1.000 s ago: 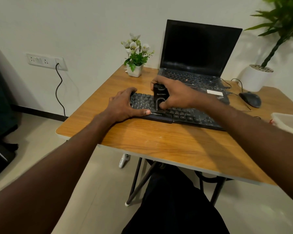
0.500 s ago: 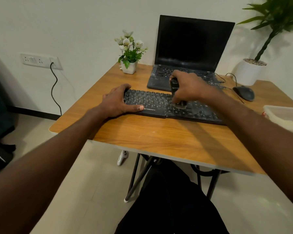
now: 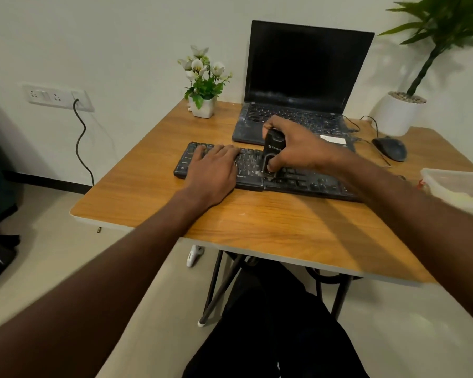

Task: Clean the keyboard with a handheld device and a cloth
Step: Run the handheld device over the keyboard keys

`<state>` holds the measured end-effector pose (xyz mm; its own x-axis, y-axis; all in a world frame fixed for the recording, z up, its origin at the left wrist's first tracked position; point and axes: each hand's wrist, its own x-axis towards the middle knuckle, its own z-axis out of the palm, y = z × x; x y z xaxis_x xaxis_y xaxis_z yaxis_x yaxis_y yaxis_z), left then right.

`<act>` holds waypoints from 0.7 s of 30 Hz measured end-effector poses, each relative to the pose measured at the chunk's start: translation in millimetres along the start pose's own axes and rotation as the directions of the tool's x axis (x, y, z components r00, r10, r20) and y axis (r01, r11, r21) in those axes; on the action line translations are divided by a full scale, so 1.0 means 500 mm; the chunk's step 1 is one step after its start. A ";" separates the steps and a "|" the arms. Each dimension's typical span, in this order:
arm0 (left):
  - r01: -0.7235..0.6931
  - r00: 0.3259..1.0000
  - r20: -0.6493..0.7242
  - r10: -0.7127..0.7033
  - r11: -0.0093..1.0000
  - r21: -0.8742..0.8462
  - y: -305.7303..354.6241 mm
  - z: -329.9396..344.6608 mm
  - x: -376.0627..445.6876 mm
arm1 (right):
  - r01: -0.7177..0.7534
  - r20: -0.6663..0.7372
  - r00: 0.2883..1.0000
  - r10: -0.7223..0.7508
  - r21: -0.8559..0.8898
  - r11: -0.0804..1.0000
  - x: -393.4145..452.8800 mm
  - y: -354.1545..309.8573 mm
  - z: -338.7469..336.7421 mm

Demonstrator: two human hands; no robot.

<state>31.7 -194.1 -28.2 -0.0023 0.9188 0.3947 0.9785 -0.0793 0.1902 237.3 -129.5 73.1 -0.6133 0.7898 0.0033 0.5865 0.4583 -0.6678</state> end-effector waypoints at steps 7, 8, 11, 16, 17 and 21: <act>0.018 1.000 -0.008 -0.018 1.000 -0.013 0.001 0.001 0.002 | 0.025 -0.078 0.997 -0.018 0.085 0.996 0.004 0.002 -0.002; 0.022 1.000 -0.009 -0.022 1.000 -0.020 0.001 0.002 0.002 | 0.046 -0.103 0.994 -0.037 0.087 0.995 0.000 0.009 0.001; 0.027 1.000 -0.009 -0.028 0.999 -0.035 0.000 0.003 0.003 | 0.087 -0.156 0.985 -0.078 0.053 0.995 -0.014 0.031 -0.009; 0.026 1.000 -0.005 -0.026 0.999 -0.042 0.001 0.001 0.001 | 0.123 -0.220 0.965 -0.141 -0.095 0.988 -0.011 0.050 -0.016; 0.024 1.000 -0.006 -0.025 0.999 -0.044 0.001 0.001 0.002 | 0.133 -0.219 0.964 -0.148 -0.082 0.988 -0.010 0.052 -0.012; 0.019 1.000 -0.005 -0.020 0.998 -0.053 -0.003 0.002 0.003 | 0.140 -0.202 0.970 -0.135 0.008 0.990 -0.012 0.052 0.000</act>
<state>30.4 -192.1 -28.9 -0.0227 0.9182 0.3956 0.9661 -0.0817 0.2450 256.1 -122.5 55.7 -0.5677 0.7863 0.2438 0.4909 0.5610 -0.6666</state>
